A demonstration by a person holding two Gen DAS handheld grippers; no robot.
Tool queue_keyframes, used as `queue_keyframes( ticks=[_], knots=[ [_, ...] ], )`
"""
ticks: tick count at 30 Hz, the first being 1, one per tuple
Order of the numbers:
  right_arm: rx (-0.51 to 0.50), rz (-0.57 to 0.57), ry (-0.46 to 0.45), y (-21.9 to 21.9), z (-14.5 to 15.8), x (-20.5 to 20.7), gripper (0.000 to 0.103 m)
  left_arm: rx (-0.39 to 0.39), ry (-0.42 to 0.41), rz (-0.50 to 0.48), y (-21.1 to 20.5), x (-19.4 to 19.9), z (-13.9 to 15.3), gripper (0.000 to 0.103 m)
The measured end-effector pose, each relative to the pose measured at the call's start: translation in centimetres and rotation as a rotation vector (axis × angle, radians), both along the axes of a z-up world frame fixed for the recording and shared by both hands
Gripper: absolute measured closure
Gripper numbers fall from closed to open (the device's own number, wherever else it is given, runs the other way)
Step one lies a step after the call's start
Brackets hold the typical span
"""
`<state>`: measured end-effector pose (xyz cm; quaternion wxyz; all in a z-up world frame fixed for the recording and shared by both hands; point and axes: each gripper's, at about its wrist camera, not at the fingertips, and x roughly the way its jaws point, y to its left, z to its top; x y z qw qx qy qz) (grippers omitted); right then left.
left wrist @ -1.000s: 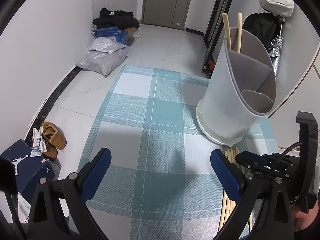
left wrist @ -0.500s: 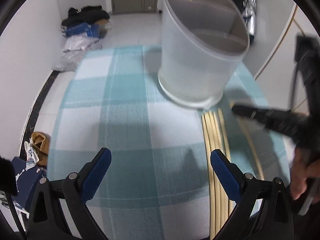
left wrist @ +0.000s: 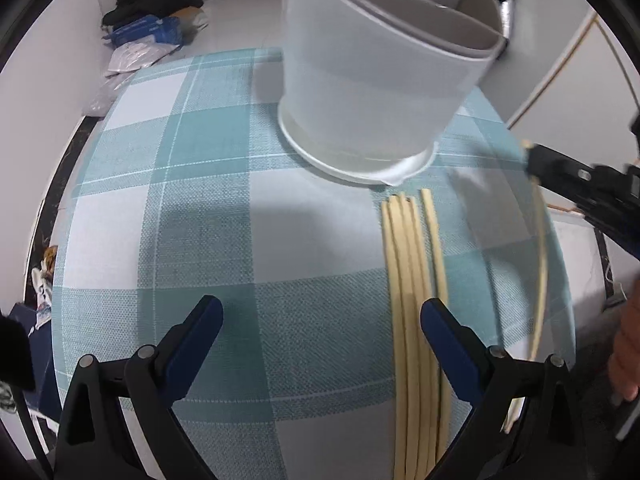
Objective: Organize utensils
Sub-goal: 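Lower the left gripper to the chopstick bundle and grasp one chopstick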
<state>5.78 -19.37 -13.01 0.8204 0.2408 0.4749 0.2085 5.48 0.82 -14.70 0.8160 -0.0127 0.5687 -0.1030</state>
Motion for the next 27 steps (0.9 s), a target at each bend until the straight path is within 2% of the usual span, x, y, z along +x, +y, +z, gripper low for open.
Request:
queue_keyframes(
  ticks=[9,14,19,20,23,25,27],
  knots=[
    [0.026,-0.01,-0.043,-1.1,1.1,-0.4,0.097,0.041,0.004,0.004,-0.5,0.2,-0.2,0.009],
    [-0.018,0.019,-0.081,-0.6,1.7,-0.8,0.097,0.056,0.009,0.03,-0.3,0.2,-0.3,0.01],
    [-0.044,0.039,-0.097,0.2,1.8,-0.7,0.097,0.092,-0.002,-0.002,-1.3,0.0,-0.6,0.01],
    [-0.045,0.037,-0.097,0.2,1.7,-0.7,0.097,0.122,-0.008,-0.009,-1.6,0.0,-0.8,0.01],
    [-0.047,0.033,-0.092,0.2,1.7,-0.6,0.097,0.121,-0.011,-0.014,-1.9,0.3,-0.8,0.011],
    [-0.056,0.035,-0.093,0.3,1.7,-0.6,0.097,0.119,-0.017,-0.017,-2.0,0.5,-0.7,0.017],
    [-0.059,0.037,-0.096,0.3,1.7,-0.6,0.097,0.113,-0.035,-0.029,-2.5,0.8,-0.4,0.03]
  ],
)
